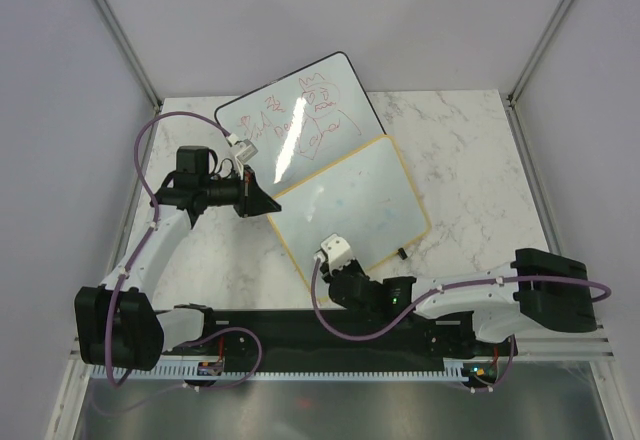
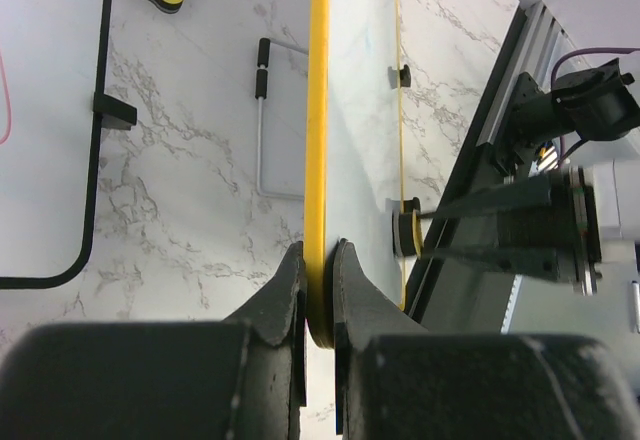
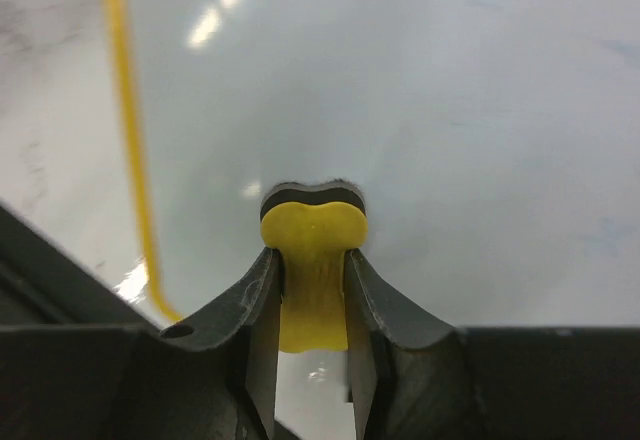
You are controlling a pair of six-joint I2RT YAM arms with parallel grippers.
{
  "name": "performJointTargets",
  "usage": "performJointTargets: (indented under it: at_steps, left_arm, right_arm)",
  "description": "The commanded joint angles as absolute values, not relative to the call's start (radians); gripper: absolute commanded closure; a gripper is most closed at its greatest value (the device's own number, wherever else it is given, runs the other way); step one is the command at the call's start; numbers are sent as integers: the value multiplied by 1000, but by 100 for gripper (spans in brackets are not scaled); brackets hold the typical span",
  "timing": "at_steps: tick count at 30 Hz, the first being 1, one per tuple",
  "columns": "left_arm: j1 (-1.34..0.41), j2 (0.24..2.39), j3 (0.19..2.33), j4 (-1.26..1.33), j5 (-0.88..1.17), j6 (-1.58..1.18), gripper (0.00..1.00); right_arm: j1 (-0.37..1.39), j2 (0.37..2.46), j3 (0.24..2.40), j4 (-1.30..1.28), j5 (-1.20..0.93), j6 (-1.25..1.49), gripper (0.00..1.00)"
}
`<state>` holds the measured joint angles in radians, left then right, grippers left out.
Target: Erase the whiteboard
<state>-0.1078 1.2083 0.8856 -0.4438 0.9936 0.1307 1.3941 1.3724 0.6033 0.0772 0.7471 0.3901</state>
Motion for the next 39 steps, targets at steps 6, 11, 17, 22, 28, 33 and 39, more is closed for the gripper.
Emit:
performJointTargets:
  at_steps: [6,11,17,22,28,33,39]
  left_arm:
    - [-121,1207,910,-402,942,282,98]
    - [-121,1206,911,-402,946,282,98]
    - [-121,1206,908,-402,946,285,98]
    - [-121,1212,911,-402,948,284,98]
    - [-120,1210,910,-402,948,288,98]
    - [-120,1216,914,-402,948,290,98]
    - [-121,1215,905,-402,946,293,98]
  right_arm:
    - [1424,1420,687,-22,471,415,100]
    - [1353,1433,736,-161,598,518,100]
    - [1293,1417,810,-175,686,456,100]
    - [1295,1476,836,-173,600,457,100]
    - [1350,1451,694,-178,534,593,100]
    - [1371,1460,698,-170,506,557,100]
    - [1373,1491,808,-143,595,465,100]
